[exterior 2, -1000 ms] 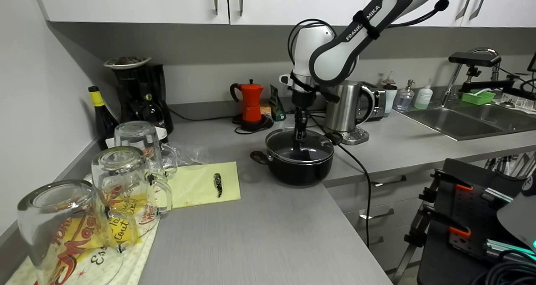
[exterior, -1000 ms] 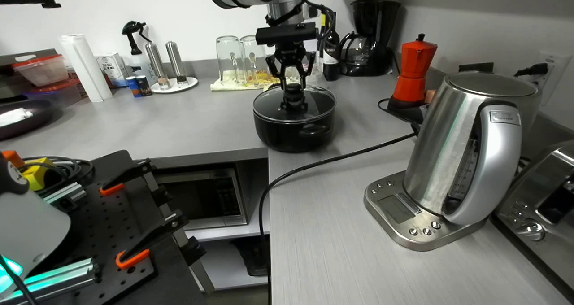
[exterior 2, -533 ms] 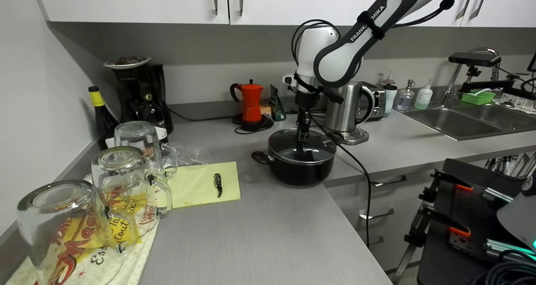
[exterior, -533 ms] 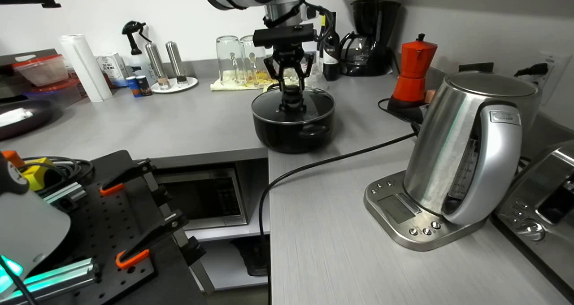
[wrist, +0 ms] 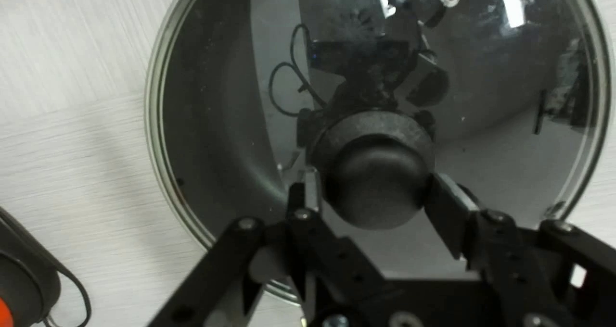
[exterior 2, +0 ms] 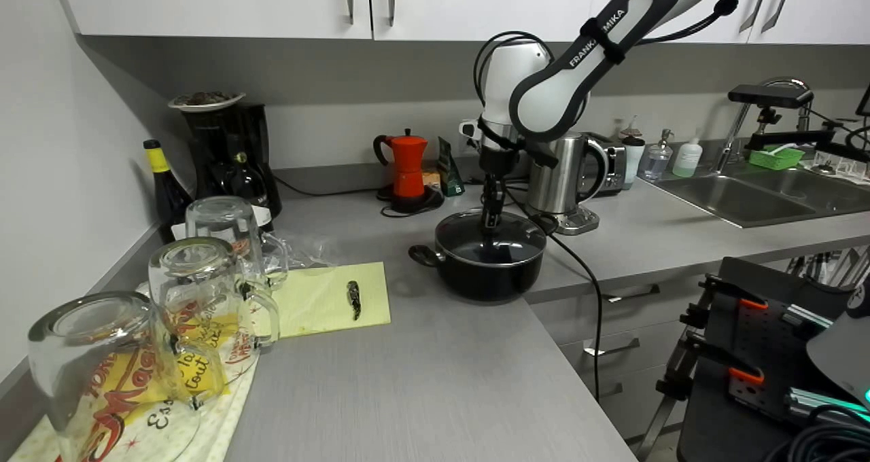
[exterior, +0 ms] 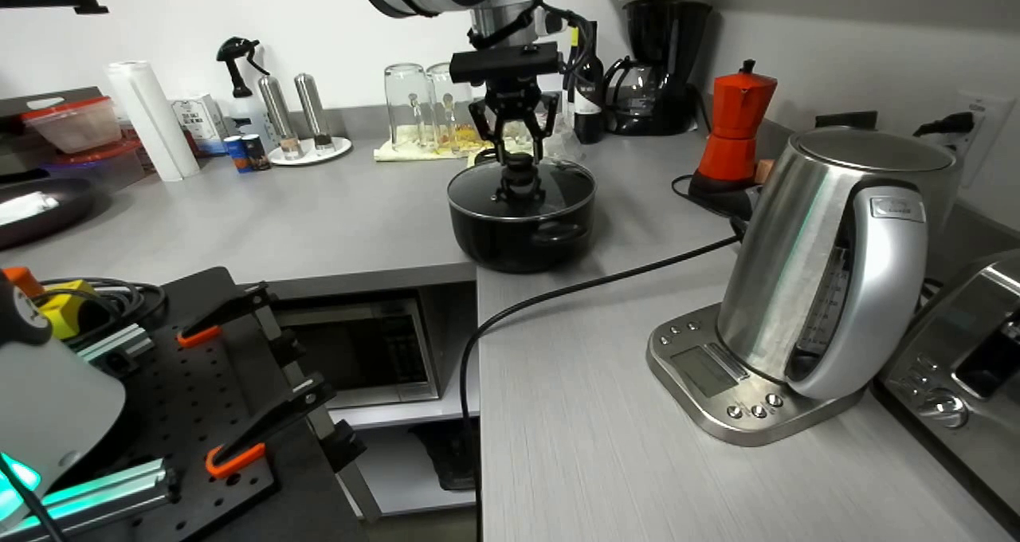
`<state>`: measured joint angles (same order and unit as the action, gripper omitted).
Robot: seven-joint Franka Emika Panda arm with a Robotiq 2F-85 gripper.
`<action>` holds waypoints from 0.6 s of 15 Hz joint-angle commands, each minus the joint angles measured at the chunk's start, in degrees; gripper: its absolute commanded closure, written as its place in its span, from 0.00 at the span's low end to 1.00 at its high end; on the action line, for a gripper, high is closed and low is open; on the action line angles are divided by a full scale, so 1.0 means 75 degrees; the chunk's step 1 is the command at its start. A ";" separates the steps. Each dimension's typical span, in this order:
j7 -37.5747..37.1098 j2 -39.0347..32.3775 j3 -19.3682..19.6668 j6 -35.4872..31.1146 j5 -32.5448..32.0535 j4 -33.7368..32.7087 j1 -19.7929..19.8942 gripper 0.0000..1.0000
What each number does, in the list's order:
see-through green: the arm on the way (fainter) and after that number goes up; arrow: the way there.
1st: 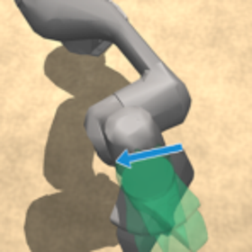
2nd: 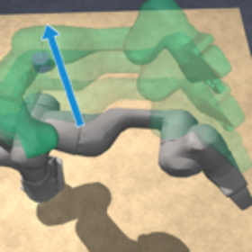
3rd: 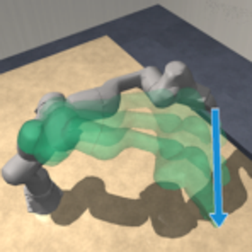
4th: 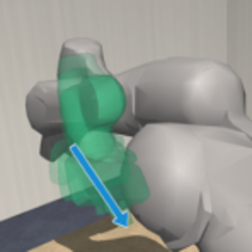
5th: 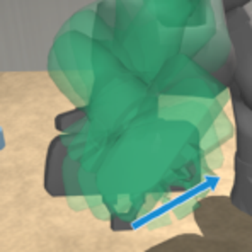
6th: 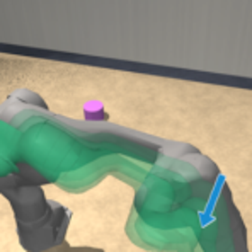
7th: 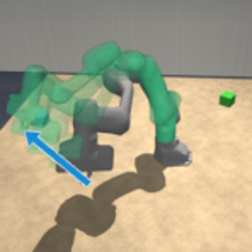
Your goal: Put the lid on the pot
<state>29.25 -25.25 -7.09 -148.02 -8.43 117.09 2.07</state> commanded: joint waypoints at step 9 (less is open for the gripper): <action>0.0038 0.0452 0.0003 0.0016 -0.0012 0.0151 0.0027 0.00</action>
